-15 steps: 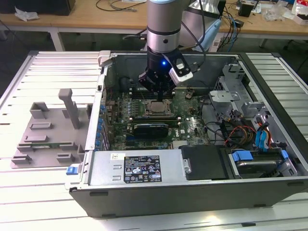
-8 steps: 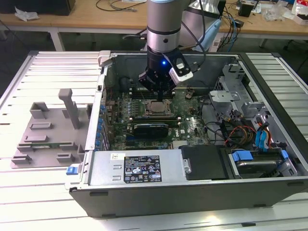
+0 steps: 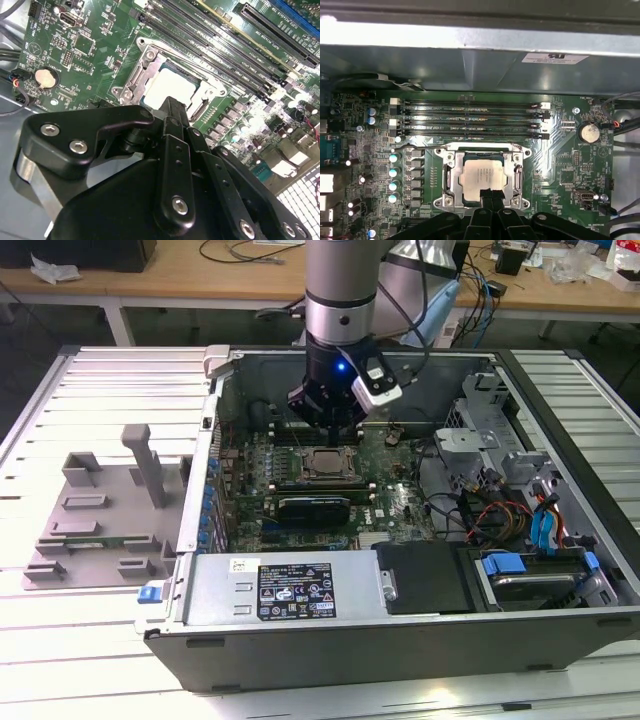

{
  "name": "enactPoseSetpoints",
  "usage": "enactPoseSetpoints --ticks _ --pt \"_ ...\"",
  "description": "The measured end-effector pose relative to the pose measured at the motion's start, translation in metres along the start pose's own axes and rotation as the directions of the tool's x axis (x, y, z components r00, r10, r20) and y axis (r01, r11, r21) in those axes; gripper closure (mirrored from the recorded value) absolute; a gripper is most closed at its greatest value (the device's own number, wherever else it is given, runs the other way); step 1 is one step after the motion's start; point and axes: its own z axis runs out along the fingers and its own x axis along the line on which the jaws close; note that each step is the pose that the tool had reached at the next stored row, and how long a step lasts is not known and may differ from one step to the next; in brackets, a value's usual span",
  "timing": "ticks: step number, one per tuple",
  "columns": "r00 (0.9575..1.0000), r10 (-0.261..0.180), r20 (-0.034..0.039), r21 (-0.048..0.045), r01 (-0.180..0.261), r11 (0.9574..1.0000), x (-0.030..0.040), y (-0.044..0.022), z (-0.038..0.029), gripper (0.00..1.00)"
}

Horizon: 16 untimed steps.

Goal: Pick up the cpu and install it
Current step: 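Install the first cpu locking lever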

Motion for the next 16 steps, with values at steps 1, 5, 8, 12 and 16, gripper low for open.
enactPoseSetpoints --ticks 1,5,8,12,16 --pt "1.0000 0.000 0.0000 0.0000 0.000 1.0000 0.0000 0.0000 -0.0009 0.89" --pt "1.0000 0.000 0.0000 0.0000 0.000 1.0000 -0.0003 0.0000 -0.0061 0.89" --pt "1.0000 0.000 0.0000 0.0000 0.000 1.0000 -0.0003 0.0000 -0.0077 0.89" --pt "1.0000 0.000 0.0000 0.0001 0.000 1.0000 0.0024 0.0000 -0.0080 0.89" --pt "1.0000 0.000 0.0018 0.0000 0.000 1.0000 0.0168 0.0002 -0.0086 0.89"
